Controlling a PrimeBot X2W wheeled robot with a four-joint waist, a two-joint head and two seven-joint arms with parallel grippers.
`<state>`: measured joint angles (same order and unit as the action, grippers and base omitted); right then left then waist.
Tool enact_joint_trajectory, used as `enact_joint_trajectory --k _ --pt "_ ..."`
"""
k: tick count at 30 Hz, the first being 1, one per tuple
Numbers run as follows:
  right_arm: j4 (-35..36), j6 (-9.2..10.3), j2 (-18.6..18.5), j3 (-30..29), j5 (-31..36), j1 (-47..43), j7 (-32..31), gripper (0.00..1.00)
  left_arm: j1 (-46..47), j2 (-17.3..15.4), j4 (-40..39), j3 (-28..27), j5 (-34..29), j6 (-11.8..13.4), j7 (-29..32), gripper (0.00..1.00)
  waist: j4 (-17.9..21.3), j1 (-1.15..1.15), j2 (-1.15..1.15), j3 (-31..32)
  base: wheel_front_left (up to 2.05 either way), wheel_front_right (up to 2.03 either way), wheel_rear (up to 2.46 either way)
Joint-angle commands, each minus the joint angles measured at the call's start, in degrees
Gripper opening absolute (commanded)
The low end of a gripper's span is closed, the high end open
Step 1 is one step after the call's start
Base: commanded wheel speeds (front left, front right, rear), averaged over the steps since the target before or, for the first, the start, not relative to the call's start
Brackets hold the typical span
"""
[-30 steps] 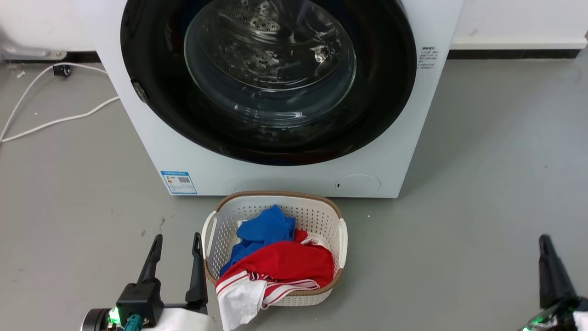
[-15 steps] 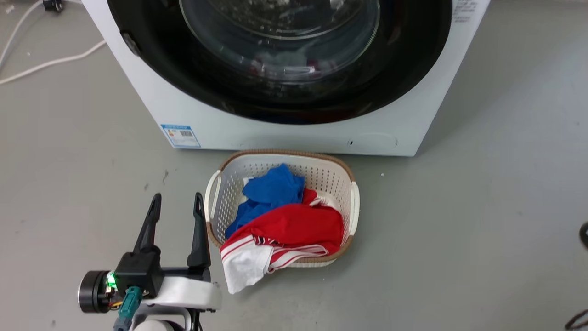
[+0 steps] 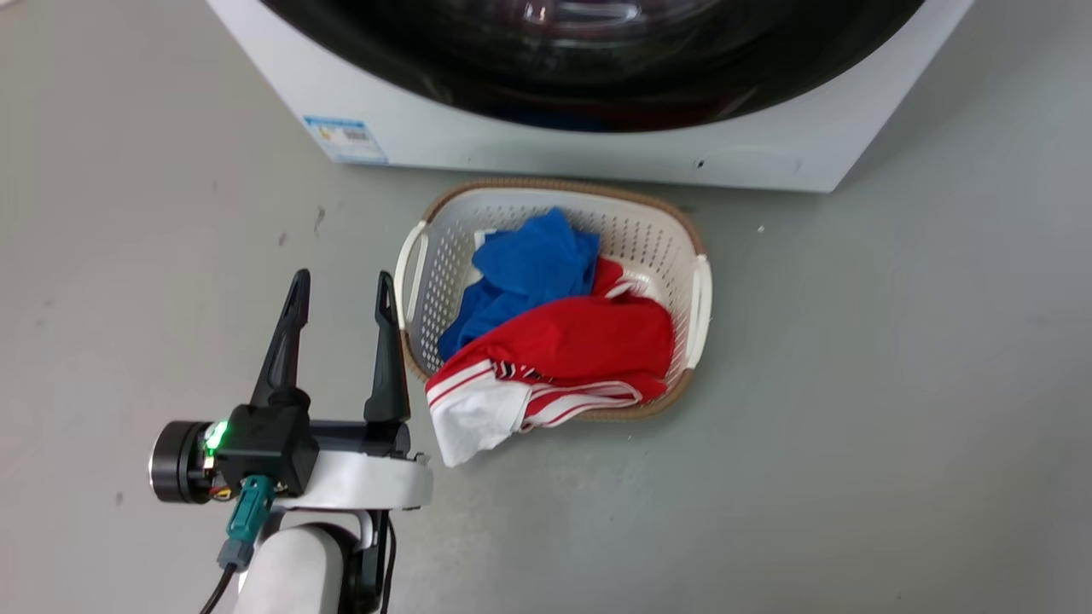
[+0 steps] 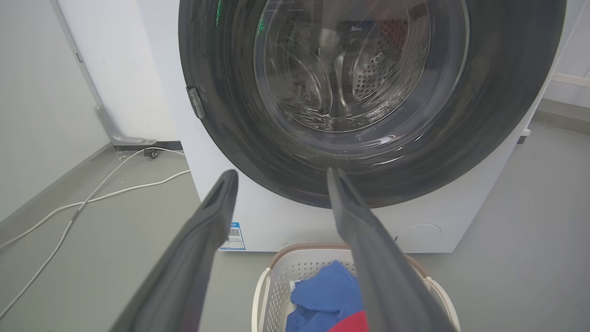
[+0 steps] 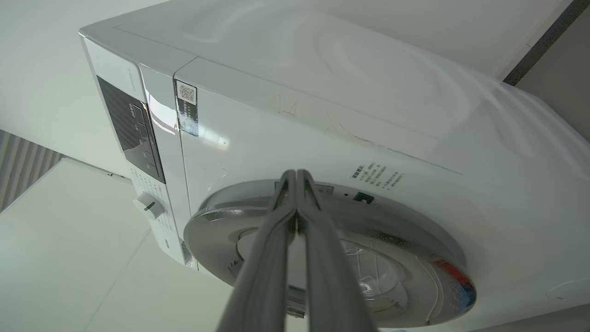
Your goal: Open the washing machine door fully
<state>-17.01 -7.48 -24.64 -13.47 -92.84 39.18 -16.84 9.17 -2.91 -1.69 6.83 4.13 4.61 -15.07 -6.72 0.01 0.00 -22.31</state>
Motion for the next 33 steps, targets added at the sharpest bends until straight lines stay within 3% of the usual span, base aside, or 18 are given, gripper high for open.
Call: enact_joint_trajectory --k 1,15,26,33 --pt "-1.8 -0.03 -1.3 1.4 1.1 3.6 -1.4 0.00 1.3 0.0 -0.5 0.4 0.2 0.5 -0.2 1.00 -1.7 -0.01 0.00 -3.0 0.00 0.00 0.00" --pt "-10.5 -0.03 -5.9 11.7 7.6 20.0 -10.4 0.00 4.2 0.0 -1.7 2.7 1.8 2.1 -0.2 1.00 -5.4 -0.01 0.00 -9.2 0.00 0.00 0.00" --pt "-16.0 -0.03 -5.9 15.4 11.9 29.4 -13.8 0.00 5.5 0.0 -1.9 4.4 3.1 3.1 -0.2 1.00 -7.2 -0.01 0.00 -12.3 0.00 0.00 0.00" --pt "-16.3 -0.03 -4.2 17.2 12.2 29.4 -17.1 0.00 5.7 0.0 -1.6 4.5 3.5 3.5 -0.2 1.00 -7.7 -0.01 0.00 -12.9 0.00 0.00 0.00"
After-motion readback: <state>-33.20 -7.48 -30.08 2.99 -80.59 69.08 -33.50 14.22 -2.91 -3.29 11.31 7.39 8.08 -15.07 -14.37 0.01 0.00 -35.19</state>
